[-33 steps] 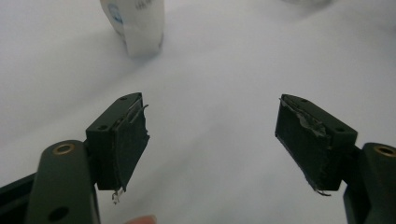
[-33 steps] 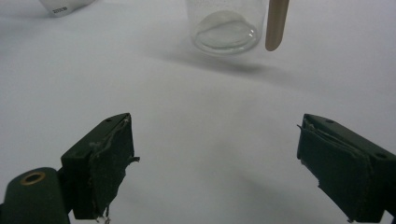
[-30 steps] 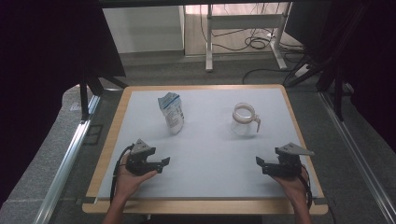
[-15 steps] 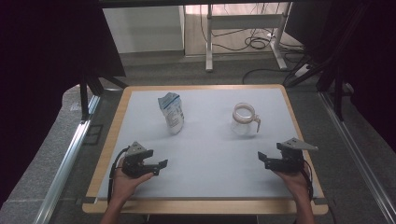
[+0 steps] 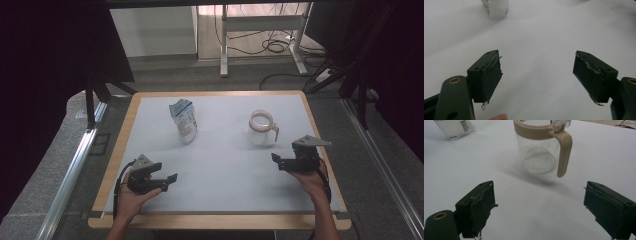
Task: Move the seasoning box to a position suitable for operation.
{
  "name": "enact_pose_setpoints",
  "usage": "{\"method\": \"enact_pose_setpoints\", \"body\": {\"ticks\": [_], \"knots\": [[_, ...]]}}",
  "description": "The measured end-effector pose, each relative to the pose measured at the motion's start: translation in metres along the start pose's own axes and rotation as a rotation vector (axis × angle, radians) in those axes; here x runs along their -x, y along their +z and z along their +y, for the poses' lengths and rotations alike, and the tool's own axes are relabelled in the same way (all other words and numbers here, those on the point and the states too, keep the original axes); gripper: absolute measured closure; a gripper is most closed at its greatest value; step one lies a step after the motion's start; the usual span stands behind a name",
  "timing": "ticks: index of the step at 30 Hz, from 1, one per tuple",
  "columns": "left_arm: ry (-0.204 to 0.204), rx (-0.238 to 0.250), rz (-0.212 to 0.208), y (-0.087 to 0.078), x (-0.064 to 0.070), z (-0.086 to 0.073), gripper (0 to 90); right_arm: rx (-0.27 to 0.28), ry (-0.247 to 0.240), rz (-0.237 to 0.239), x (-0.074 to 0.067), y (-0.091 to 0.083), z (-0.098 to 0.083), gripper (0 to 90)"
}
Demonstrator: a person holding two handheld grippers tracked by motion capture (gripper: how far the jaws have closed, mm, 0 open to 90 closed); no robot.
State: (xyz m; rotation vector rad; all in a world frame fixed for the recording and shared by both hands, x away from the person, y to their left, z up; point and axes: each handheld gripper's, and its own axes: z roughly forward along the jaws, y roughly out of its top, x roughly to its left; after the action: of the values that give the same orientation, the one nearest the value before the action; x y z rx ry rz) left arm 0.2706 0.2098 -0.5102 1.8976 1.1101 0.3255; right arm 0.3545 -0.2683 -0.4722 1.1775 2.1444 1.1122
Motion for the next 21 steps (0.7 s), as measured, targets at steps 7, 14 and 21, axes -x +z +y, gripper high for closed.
{"method": "enact_pose_setpoints", "body": {"ticks": [7,14,21], "knots": [[0.022,0.011,-0.017,0.003,0.009,0.008,21.1,-0.001,-0.017,0.017,-0.002,0.004,0.026,9.0],[0.034,0.008,-0.022,0.003,0.016,0.008,21.0,-0.029,-0.003,0.029,0.008,0.02,0.044,6.6],[0.012,0.002,-0.027,0.005,0.006,0.009,20.9,-0.026,-0.023,0.031,0.011,0.033,0.067,4.4]]}}
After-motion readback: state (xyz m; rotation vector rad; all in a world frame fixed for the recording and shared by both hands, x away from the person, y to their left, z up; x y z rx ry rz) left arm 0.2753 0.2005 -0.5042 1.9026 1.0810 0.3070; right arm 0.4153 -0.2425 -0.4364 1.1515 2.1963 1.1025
